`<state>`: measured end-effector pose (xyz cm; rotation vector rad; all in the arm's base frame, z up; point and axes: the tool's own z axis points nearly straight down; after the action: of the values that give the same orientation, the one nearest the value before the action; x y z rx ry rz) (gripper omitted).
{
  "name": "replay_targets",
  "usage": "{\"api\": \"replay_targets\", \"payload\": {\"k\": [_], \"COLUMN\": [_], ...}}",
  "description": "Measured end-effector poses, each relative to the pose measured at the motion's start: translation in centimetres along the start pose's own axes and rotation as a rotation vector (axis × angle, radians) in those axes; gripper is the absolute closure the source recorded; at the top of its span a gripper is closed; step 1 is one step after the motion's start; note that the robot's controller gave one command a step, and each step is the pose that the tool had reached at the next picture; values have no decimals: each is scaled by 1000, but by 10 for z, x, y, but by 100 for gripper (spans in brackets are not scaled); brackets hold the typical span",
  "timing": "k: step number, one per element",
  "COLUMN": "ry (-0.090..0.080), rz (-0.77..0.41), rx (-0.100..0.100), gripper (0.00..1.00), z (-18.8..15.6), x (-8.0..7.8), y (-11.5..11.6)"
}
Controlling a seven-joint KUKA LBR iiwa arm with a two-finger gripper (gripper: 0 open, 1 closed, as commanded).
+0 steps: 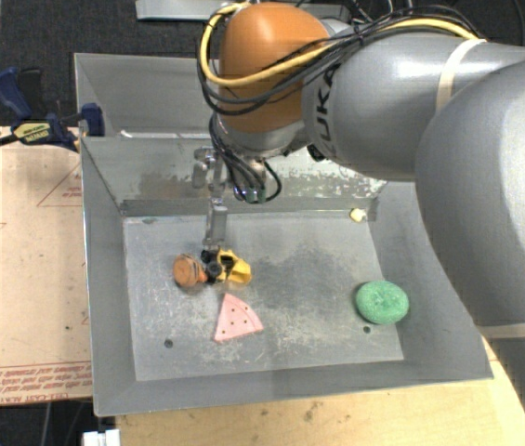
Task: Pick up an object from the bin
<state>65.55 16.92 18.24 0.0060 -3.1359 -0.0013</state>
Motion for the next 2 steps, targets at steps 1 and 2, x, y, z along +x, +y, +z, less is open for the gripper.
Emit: {"api": "replay_targets", "payload": {"k": [1,2], "ry": [-7,-10], "rz": [3,-125], "rx": [-1,0], "gripper": [0,0], "z": [-6,42], "x": [-2,13], "y": [-1,-9]}}
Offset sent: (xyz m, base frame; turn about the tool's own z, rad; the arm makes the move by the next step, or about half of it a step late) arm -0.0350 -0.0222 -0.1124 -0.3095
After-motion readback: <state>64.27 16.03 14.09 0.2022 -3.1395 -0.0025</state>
